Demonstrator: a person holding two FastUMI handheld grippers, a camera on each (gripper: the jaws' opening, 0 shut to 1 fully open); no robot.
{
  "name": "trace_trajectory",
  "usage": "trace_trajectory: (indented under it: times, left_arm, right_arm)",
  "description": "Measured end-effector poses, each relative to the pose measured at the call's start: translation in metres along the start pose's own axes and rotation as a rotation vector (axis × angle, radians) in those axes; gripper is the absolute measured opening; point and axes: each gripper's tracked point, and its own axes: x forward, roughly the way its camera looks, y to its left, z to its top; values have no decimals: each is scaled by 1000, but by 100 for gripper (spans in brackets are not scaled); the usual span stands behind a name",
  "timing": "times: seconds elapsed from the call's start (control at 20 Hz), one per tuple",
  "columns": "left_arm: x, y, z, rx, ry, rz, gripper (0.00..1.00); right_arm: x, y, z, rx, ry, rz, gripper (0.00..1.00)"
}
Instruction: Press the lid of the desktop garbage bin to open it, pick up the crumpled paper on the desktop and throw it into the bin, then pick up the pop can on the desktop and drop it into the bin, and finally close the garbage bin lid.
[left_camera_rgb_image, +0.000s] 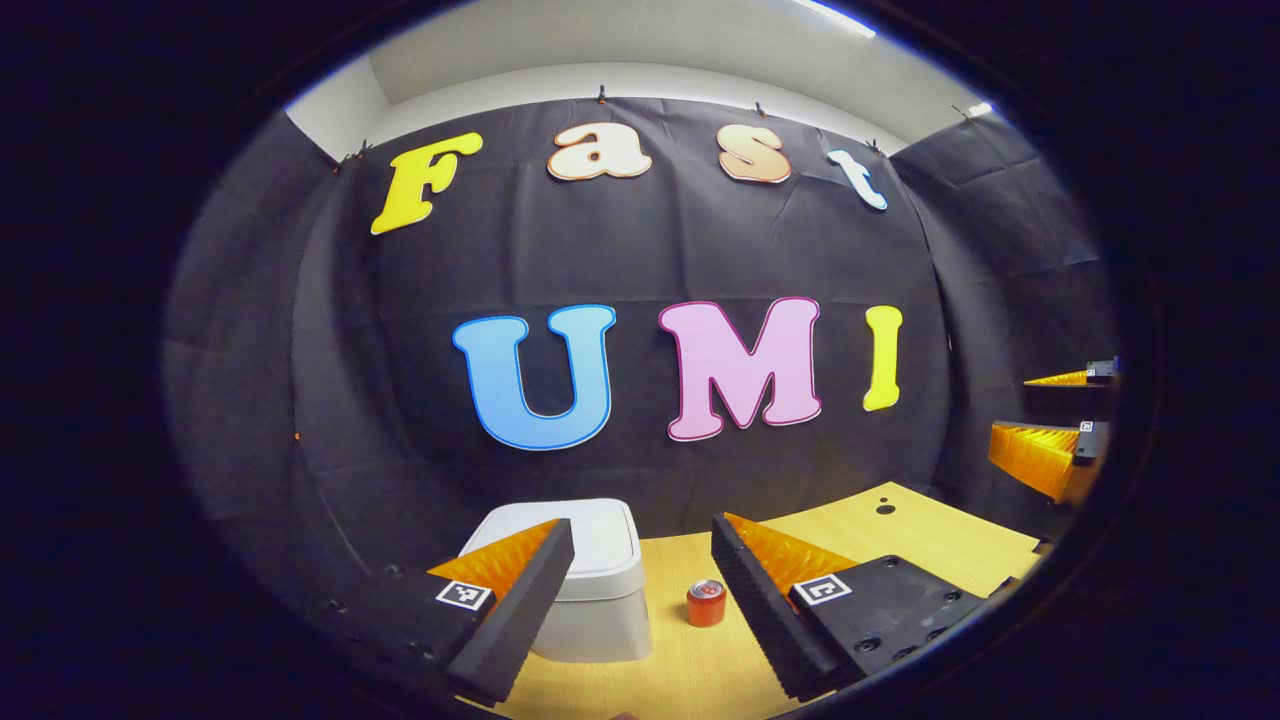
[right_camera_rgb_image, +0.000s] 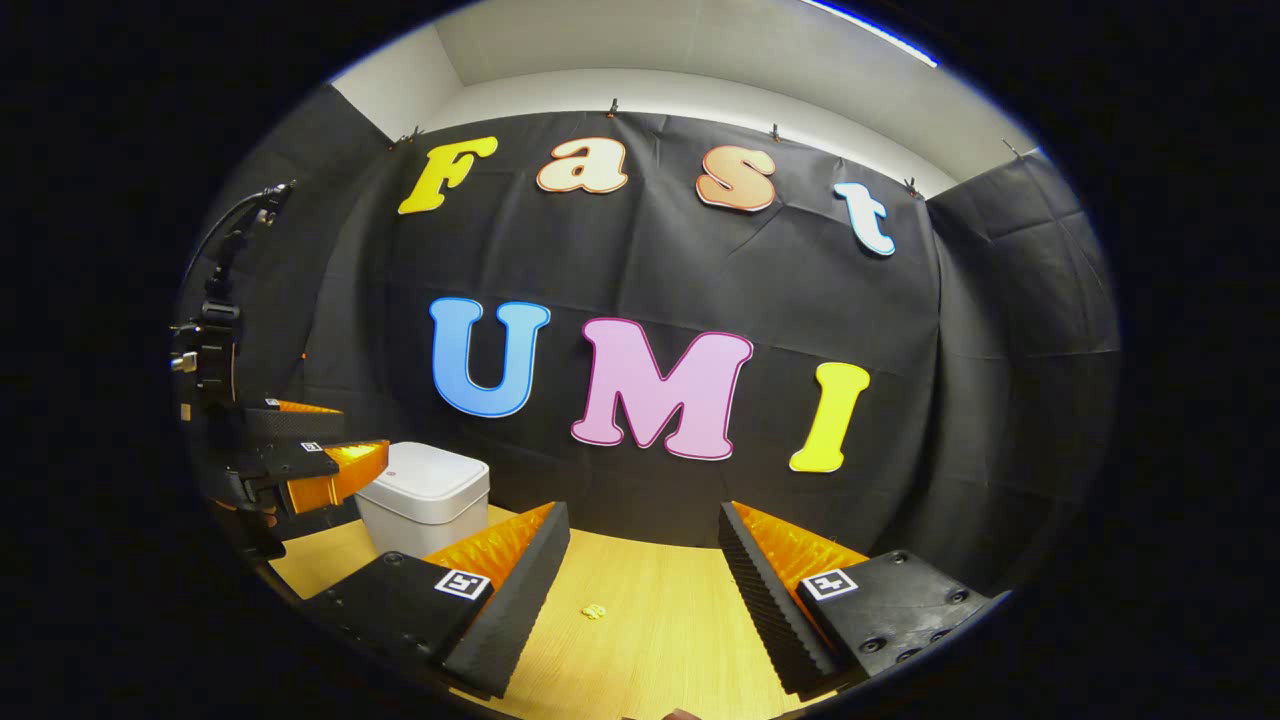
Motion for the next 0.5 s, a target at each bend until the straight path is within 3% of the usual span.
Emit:
trace_trajectory:
  times: [0.15,0.2,0.25,0.3,0.35,0.4,0.5]
  left_arm:
    - [10,-3,2,-9,4,-26,89]
    - [14,-8,3,6,11,-67,72]
    - [21,4,10,25,-9,-53,53]
    - [24,4,7,10,3,-57,43]
    - [28,7,2,-44,31,-51,19]
    - [33,2,0,-144,65,-117,6]
    - [48,20,-14,-87,127,-83,5]
  right_arm:
    - [-2,-10,-1,-6,3,-21,96]
    - [-5,-14,0,-1,3,-32,96]
    - [-7,-17,-1,-2,5,-40,96]
    - [-8,-18,0,-5,4,-44,96]
    - [-11,-19,-1,-9,1,-48,96]
    - [-13,-18,-2,-8,1,-51,96]
    - [-15,-18,-5,2,8,-56,96]
